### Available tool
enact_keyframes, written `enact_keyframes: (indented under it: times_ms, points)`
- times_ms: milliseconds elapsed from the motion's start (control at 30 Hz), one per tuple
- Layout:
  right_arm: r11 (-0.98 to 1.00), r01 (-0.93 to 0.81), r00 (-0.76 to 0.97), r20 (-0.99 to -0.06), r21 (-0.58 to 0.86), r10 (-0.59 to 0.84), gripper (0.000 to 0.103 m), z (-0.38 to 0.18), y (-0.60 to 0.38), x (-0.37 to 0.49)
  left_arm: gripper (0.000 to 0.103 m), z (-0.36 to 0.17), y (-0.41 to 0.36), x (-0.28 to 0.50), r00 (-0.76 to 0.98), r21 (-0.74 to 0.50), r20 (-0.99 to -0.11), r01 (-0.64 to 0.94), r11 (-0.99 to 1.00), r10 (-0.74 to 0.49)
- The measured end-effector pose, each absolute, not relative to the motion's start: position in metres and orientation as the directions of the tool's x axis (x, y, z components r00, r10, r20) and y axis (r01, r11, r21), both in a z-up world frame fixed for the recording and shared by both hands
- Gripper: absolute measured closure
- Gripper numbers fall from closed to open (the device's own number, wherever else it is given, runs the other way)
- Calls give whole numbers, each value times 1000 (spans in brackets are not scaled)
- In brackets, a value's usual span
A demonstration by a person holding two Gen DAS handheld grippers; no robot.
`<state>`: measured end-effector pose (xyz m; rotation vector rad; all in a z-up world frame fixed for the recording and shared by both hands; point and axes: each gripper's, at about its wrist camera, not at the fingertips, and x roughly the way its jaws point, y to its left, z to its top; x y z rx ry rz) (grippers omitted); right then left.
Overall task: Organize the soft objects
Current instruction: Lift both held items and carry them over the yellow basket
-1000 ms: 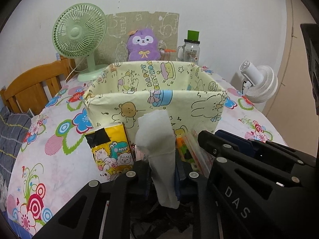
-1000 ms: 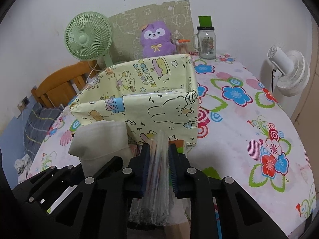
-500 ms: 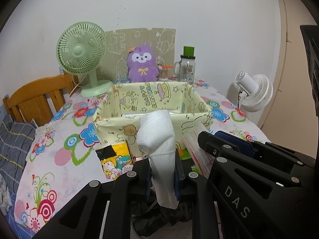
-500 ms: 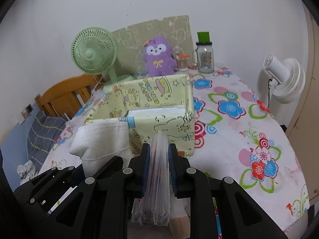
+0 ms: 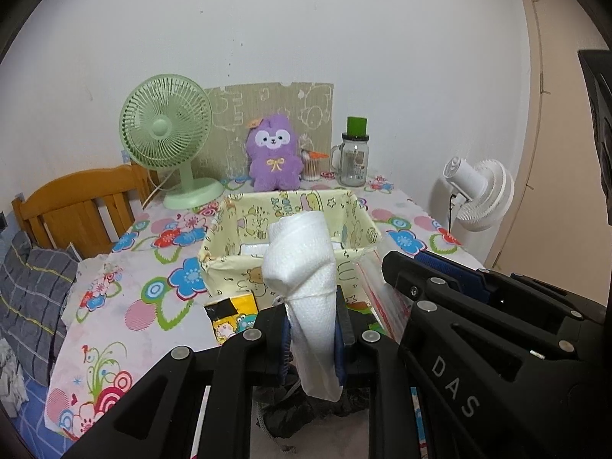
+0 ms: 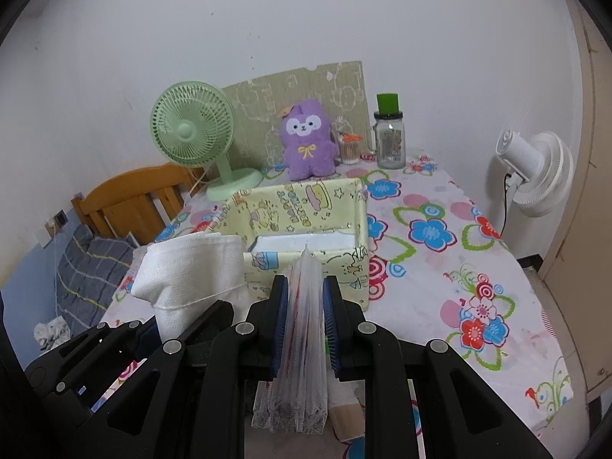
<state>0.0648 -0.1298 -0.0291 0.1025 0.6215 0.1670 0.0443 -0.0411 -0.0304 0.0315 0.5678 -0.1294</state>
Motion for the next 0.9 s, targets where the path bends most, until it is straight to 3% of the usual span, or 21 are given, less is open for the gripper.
enact_keyframes:
  times_ms: [900]
  points:
    - [986,-113,829,-534,125,163,81,14,-120,82,86,9,-35,63,857,-12,-498,147,989,-133]
